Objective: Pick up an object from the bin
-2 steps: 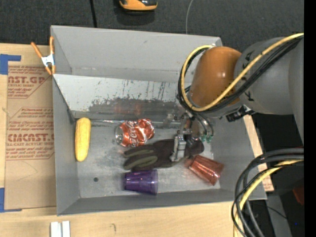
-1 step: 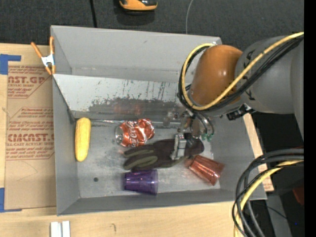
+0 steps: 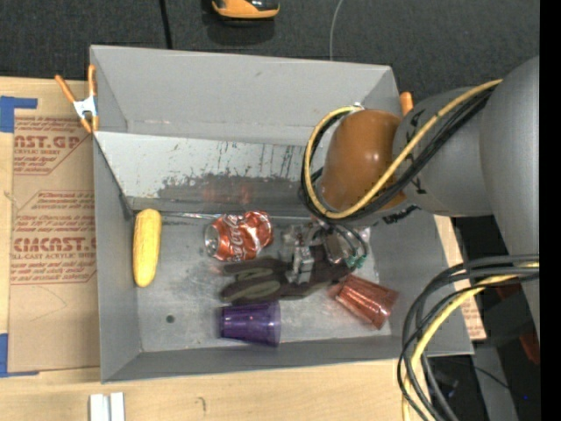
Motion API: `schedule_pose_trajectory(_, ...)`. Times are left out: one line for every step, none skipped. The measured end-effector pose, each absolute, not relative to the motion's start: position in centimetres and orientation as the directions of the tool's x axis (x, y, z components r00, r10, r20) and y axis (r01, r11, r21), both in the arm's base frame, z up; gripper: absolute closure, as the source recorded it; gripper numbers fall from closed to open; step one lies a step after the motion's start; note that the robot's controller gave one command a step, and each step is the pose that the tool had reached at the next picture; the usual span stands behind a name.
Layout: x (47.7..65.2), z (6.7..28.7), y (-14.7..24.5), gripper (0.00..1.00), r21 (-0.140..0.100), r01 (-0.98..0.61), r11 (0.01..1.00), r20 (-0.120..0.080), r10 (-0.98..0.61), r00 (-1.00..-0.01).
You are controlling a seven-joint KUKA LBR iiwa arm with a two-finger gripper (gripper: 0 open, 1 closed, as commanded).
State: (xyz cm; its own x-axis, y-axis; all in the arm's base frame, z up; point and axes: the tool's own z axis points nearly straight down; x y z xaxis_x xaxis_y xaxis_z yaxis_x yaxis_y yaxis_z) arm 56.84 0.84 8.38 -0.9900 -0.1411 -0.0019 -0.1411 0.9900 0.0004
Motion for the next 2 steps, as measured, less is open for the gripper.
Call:
schedule_pose_trajectory(56.8,8.4,0.8,1.00,0.000,-0.141,0.990,-0.002,-0.141,-0.990)
schedule_pose_trajectory(57.5,28.4,-2.3,1.00,0.000,-0.101,0.995,0.000,-0.101,-0.995)
